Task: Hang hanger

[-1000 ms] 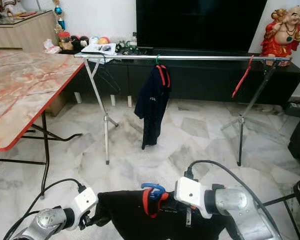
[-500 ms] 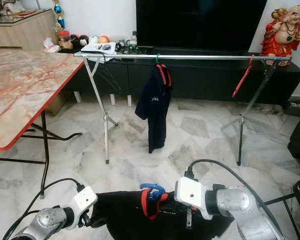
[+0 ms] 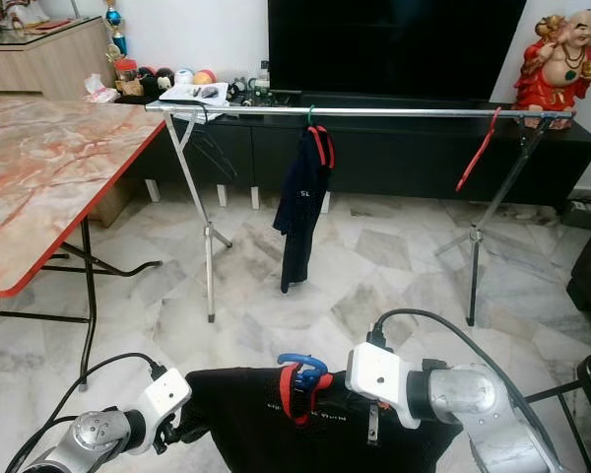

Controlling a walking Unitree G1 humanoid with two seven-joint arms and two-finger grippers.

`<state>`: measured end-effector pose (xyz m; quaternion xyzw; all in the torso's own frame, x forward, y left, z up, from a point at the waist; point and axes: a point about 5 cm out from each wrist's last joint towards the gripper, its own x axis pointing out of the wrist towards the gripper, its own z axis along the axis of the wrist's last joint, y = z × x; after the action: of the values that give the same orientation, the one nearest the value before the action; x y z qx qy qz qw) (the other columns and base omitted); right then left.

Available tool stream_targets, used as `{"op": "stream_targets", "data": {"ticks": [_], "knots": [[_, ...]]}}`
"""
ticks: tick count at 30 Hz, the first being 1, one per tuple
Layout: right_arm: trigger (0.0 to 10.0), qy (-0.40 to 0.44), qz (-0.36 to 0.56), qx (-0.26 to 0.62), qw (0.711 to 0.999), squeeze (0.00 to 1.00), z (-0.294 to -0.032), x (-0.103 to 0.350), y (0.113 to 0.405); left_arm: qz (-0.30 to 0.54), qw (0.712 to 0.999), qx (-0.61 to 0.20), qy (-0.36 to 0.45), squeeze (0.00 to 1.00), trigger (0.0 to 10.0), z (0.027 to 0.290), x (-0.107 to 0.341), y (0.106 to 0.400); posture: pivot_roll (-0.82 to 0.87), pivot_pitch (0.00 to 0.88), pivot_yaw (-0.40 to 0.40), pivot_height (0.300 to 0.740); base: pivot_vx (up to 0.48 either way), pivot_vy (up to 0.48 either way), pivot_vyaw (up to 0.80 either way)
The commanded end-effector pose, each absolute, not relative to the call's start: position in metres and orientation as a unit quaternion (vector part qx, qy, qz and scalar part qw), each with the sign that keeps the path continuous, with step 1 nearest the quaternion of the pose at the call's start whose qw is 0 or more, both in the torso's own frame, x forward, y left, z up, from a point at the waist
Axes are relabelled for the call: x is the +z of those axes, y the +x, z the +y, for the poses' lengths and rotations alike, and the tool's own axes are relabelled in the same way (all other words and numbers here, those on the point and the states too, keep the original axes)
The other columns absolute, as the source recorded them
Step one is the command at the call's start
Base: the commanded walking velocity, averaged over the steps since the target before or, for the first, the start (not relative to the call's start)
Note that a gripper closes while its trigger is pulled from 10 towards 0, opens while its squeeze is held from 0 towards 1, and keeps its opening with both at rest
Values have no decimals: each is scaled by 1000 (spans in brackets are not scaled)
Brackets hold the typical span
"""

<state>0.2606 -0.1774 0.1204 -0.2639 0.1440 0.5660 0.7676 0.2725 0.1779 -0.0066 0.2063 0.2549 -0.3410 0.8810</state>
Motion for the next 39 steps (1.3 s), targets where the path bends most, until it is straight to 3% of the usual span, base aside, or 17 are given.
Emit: {"op": "stream_targets", "data": {"ticks": [1, 20, 39], "knots": [[10000, -263, 112, 564, 775, 0, -174, 134, 262, 262, 886, -330, 195, 0, 0, 180, -8, 272, 65, 38, 5, 740, 0, 0, 0], [10000, -256, 109, 563, 778, 0, -174, 136, 261, 243, 904, -302, 179, 0, 0, 182, -1, 279, 67, 38, 6, 740, 0, 0, 0], [10000, -267, 117, 542, 788, 0, -177, 132, 266, 245, 905, -295, 182, 0, 0, 185, -2, 279, 72, 38, 4, 740, 0, 0, 0]]}}
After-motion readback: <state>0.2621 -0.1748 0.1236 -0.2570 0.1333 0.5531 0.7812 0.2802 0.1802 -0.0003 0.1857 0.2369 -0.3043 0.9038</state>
